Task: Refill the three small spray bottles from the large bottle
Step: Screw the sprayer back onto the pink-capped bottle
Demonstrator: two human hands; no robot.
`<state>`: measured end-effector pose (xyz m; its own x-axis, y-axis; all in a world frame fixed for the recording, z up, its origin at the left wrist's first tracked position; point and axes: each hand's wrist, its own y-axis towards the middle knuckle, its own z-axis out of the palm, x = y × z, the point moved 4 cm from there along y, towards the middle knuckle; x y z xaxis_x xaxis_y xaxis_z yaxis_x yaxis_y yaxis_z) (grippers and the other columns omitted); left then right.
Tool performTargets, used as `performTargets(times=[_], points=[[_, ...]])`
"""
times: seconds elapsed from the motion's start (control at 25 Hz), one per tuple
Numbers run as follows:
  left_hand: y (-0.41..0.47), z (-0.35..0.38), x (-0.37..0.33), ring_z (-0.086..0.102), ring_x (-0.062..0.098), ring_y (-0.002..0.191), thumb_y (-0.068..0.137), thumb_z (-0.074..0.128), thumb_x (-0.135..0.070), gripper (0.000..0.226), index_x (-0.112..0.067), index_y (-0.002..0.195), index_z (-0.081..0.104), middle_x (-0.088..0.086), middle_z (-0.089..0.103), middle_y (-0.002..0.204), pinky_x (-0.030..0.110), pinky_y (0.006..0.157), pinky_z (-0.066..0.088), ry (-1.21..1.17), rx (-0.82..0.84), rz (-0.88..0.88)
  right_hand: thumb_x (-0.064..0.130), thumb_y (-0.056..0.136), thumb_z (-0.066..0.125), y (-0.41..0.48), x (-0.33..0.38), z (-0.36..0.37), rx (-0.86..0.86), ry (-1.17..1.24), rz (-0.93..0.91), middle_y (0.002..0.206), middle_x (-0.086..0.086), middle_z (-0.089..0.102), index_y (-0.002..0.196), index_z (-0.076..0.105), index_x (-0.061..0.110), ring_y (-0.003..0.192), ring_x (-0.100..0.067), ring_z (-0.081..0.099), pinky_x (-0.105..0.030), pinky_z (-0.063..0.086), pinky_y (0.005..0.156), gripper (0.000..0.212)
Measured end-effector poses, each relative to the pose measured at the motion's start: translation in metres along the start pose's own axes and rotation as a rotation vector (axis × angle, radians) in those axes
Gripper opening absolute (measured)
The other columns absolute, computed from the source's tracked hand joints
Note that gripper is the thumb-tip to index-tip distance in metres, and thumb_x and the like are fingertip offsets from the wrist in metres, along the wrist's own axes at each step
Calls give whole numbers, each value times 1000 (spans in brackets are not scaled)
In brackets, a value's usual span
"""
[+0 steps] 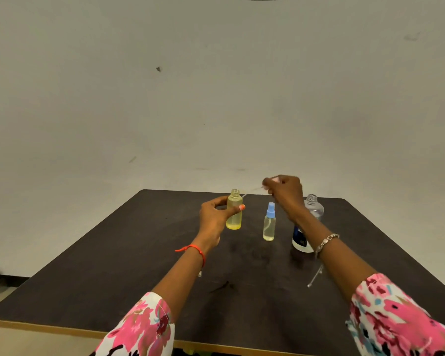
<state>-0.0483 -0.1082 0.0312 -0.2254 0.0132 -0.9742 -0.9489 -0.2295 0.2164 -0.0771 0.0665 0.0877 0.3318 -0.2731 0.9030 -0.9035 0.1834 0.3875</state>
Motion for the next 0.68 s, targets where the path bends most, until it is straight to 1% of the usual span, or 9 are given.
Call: performTargets(times=[0.08, 0.2, 0.28, 0.36, 0.44, 0.48, 0.56, 0.68], points=[[0, 2, -1, 62, 23, 102, 66, 81, -16, 42, -11, 105, 68, 3, 67, 99, 48, 92, 52, 3, 2, 0, 17, 78, 66, 7, 27, -13, -58, 62, -63, 54, -1, 56, 59, 64, 14, 51, -10, 46, -22, 37, 52, 19], [0, 5, -3, 62, 24, 103, 65, 82, -17, 44, -11, 107, 67, 5, 68, 103, 49, 93, 51, 0, 9, -13, 24, 81, 66, 14, 57, -20, -81, 17, -184, 52, 0, 51, 56, 61, 16, 49, -11, 42, -24, 35, 51, 26], [0, 7, -4, 61, 25, 105, 66, 81, -16, 46, -10, 109, 66, 6, 67, 107, 49, 94, 50, -1, 11, -21, 26, 82, 65, 17, 68, -20, -69, -50, -244, 53, 0, 51, 62, 64, 7, 49, -10, 42, -23, 35, 51, 28], [0, 8, -5, 60, 25, 107, 67, 80, -16, 47, -9, 112, 65, 7, 66, 111, 49, 95, 50, 3, 16, -24, 25, 83, 65, 17, 74, -17, -38, -122, -309, 55, 0, 51, 71, 66, 0, 50, -8, 44, -17, 36, 51, 29], [0, 9, -6, 58, 25, 110, 69, 79, -17, 50, -9, 116, 63, 8, 64, 118, 49, 97, 49, 12, 18, -25, 21, 83, 65, 15, 78, -13, 11, -176, -371, 56, 3, 52, 73, 66, -1, 51, -7, 46, -6, 36, 48, 25], [-1, 10, -7, 57, 24, 110, 70, 78, -17, 50, -9, 117, 62, 8, 63, 119, 49, 97, 48, 15, 20, -23, 20, 83, 65, 14, 79, -11, 39, -193, -392, 55, 4, 52, 73, 67, -1, 51, -6, 46, -3, 35, 46, 23], [-2, 11, -9, 55, 20, 107, 71, 77, -16, 50, -9, 118, 61, 7, 62, 121, 47, 98, 48, 19, 25, -18, 19, 82, 67, 13, 78, -4, 90, -224, -412, 56, -1, 55, 72, 67, -3, 50, -7, 45, -3, 34, 45, 24], [-3, 12, -12, 54, 19, 105, 72, 76, -15, 49, -9, 118, 61, 7, 62, 121, 47, 98, 48, 19, 34, -12, 23, 79, 69, 11, 73, 8, 183, -309, -439, 64, -12, 59, 74, 67, -5, 52, -10, 45, -8, 33, 47, 29]])
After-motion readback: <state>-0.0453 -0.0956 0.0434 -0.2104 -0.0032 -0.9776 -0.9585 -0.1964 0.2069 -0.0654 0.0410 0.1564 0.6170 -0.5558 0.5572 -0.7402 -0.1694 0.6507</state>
